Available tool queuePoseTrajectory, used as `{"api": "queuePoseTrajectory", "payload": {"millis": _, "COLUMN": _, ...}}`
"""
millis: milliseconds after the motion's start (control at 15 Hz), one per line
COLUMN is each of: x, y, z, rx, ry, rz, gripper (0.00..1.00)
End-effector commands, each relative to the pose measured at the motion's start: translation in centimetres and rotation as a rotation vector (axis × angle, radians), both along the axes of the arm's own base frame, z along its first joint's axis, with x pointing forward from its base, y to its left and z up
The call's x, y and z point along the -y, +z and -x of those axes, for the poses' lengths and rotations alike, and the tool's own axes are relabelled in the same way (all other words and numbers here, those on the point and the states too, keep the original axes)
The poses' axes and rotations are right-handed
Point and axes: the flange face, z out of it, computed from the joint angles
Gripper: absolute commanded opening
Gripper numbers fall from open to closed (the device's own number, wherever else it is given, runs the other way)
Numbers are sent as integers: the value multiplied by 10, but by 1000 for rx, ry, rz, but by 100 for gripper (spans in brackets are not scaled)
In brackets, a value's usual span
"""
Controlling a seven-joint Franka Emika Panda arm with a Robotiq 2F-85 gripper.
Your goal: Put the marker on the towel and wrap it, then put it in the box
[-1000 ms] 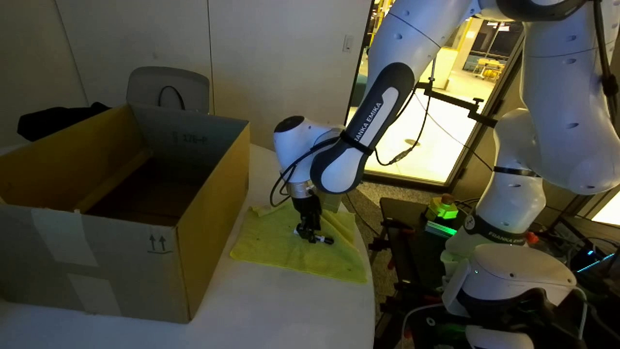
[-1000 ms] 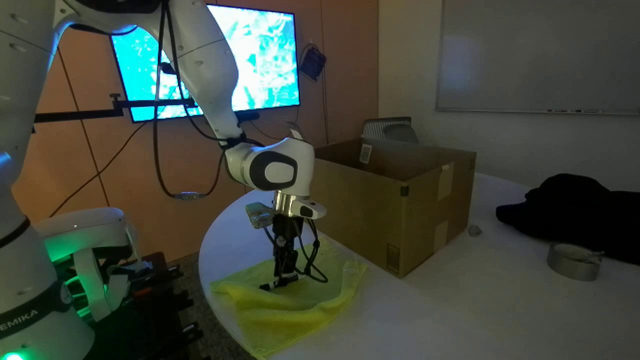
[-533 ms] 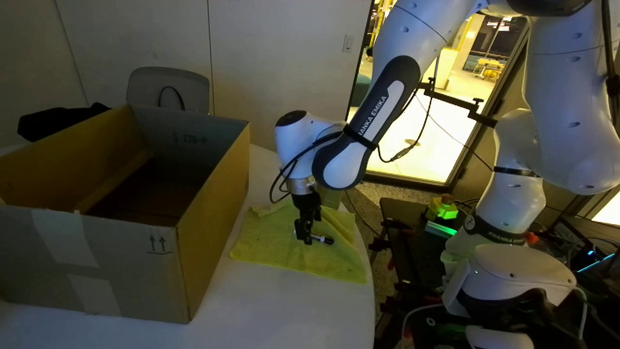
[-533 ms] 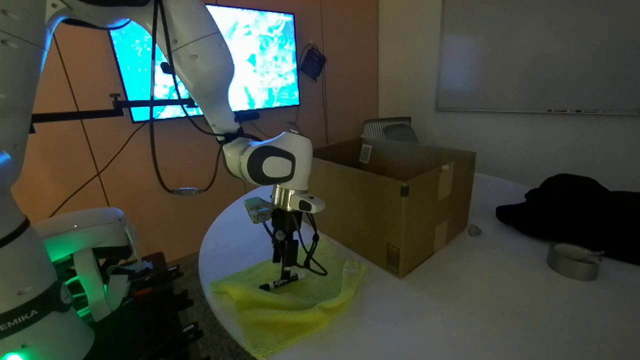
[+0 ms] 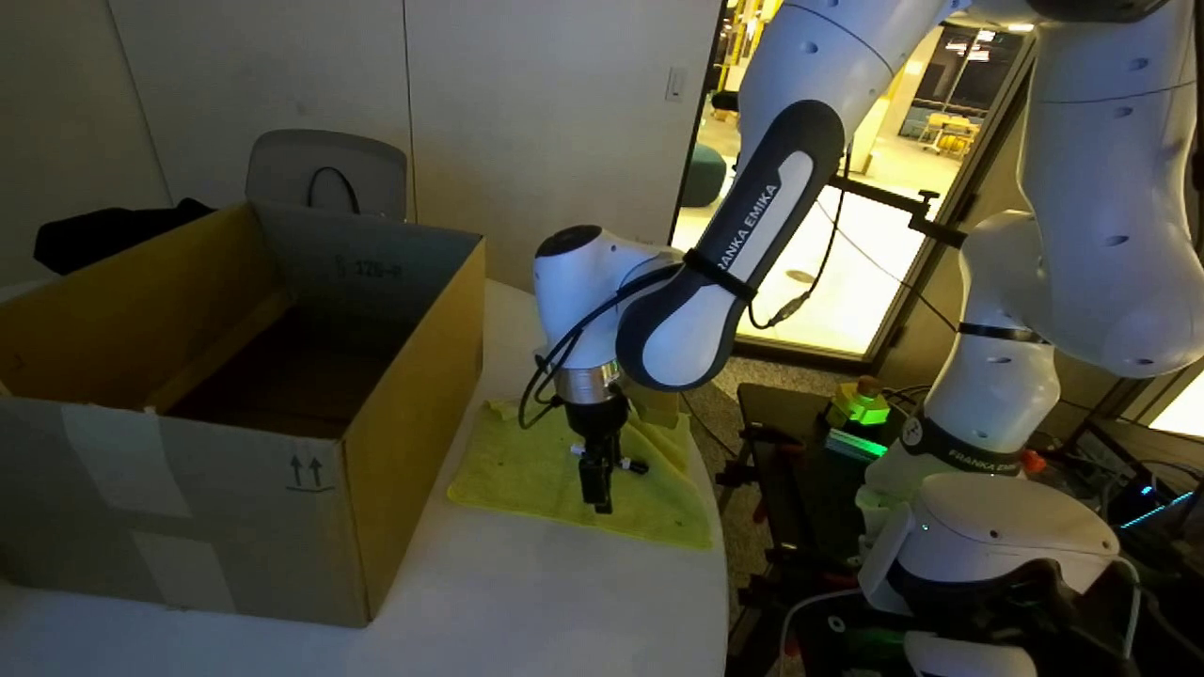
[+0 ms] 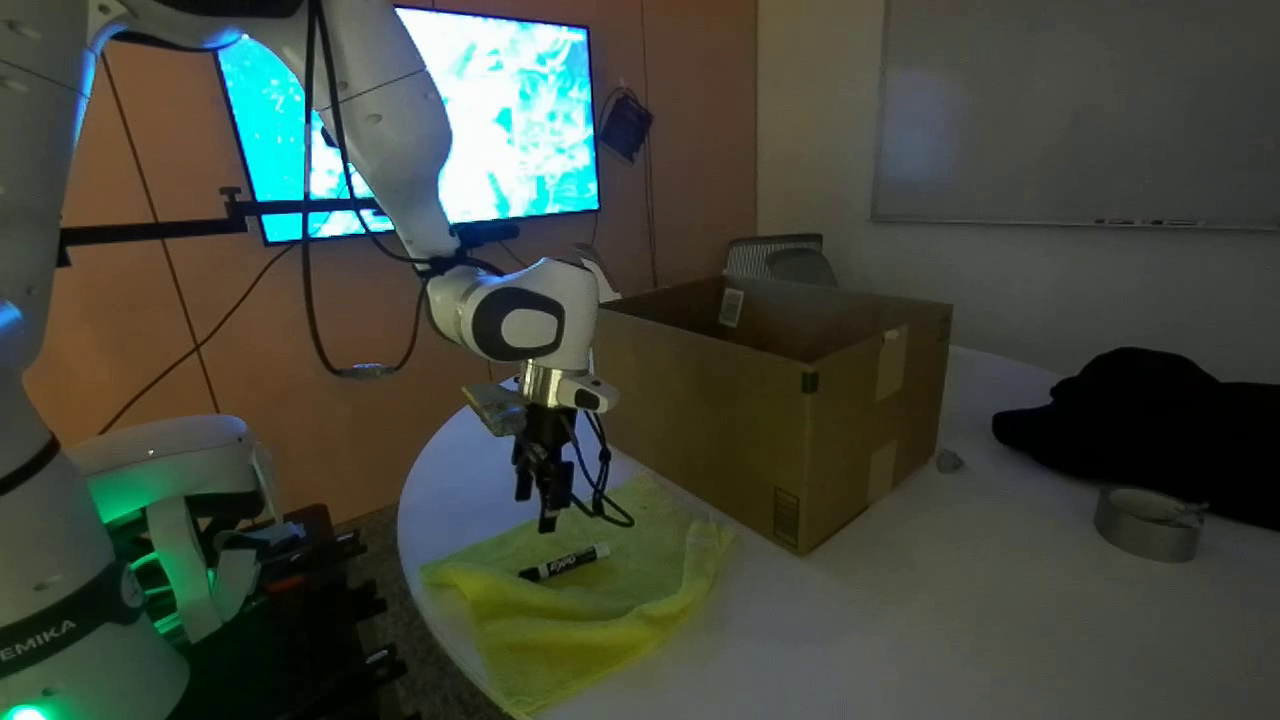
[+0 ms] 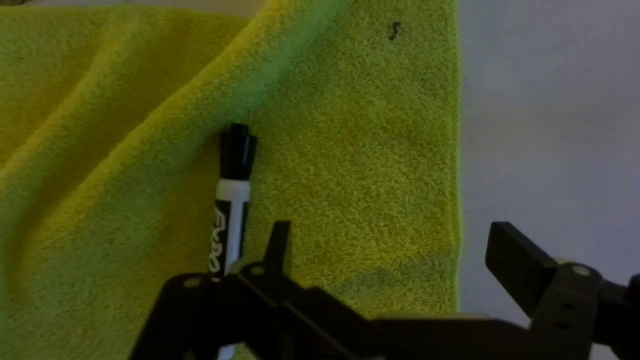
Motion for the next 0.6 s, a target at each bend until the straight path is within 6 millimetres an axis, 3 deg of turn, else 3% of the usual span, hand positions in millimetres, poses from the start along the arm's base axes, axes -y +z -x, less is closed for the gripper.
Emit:
{"api": "queuePoseTrajectory", "payload": {"millis": 0, "x": 1, "y": -5, "z": 13, "rx": -10, "ry": 119, "rz": -69, "gripper": 100}}
{"api": "queuePoseTrajectory", "payload": {"millis": 533, "x": 20, "y": -20, "z": 74, "rx": -106, "ry": 561, "rz": -158, "gripper": 100}}
